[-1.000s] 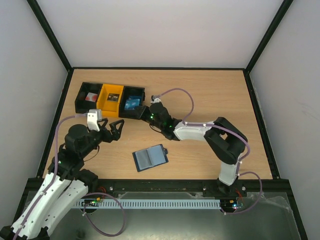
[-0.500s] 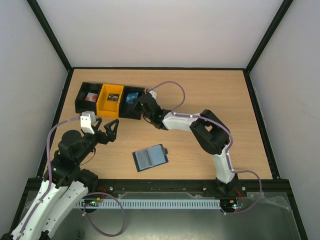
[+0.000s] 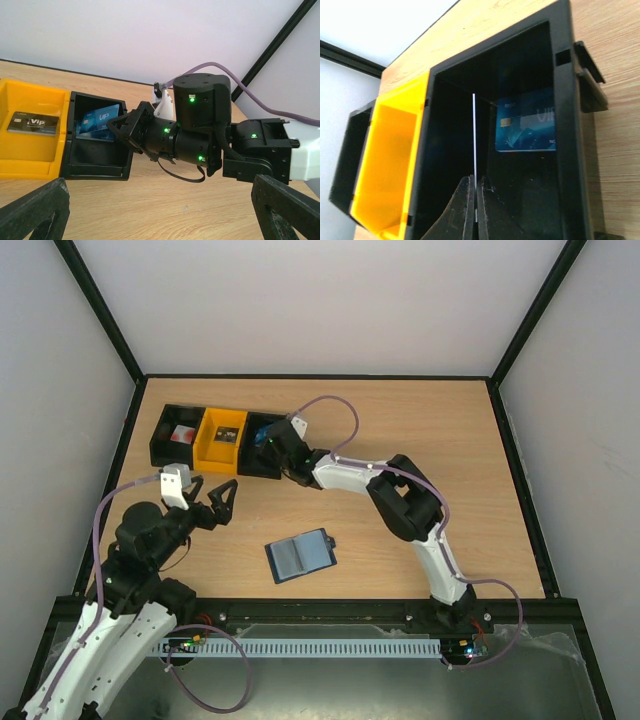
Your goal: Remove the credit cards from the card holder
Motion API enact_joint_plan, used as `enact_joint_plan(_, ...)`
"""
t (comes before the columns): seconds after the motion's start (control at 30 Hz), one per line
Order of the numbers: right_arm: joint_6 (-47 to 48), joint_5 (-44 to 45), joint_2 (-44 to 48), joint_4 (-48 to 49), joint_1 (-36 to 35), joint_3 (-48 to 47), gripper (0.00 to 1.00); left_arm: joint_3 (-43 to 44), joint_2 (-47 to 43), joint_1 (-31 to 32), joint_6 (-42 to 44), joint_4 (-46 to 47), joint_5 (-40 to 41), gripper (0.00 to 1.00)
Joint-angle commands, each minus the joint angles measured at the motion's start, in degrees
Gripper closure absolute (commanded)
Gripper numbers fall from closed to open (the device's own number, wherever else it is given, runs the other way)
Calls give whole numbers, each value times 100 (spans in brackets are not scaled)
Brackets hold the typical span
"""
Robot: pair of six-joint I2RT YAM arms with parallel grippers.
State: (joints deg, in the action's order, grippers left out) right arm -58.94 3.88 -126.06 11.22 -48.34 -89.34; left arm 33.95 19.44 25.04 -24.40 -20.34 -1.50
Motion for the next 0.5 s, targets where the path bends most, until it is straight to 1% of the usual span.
enact_joint_plan(0.0,55,339,-191,-387,50,-395,98,-55,-87,-43,94,32,-50,0)
enact_joint_plan(0.3,110,374,-652,-741,80,-1127,98,-48,-171,-43,120,44,-46,0)
enact_joint_plan(0.47,72,481,-728,-762,94,-1233,98,-60,-242,-45,131,44,-16,0)
